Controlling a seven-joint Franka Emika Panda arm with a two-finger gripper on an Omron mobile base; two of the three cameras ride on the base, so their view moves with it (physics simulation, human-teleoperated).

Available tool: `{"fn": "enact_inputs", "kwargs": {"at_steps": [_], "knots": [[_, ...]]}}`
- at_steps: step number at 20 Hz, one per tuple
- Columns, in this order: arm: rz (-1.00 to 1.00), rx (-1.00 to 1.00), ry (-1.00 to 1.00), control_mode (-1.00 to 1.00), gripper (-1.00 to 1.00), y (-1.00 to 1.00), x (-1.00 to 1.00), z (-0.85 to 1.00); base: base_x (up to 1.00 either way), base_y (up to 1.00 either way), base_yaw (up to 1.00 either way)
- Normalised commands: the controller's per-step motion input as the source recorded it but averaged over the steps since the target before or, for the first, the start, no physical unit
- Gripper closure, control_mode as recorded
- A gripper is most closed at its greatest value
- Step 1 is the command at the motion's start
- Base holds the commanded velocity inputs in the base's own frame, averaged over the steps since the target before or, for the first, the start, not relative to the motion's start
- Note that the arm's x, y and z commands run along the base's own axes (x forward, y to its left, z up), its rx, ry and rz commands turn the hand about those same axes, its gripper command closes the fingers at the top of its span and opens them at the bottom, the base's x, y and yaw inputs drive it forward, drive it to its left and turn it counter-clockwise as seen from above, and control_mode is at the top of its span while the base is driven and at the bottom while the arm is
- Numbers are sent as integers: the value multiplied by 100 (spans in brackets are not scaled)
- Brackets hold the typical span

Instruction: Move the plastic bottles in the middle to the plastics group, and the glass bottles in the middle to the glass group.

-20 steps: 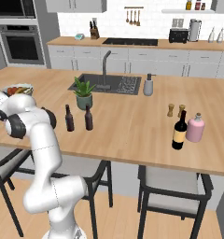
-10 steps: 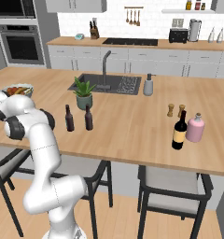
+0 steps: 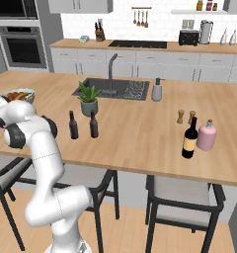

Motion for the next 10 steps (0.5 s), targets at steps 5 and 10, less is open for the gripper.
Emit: {"fn": "enact_inputs", "kwargs": {"at_steps": [5,10], "knots": [[0,0,0,-100,-100,0,0,0,0,0,0],[0,0,-1,-100,-100,0,0,0,0,0,0]]}}
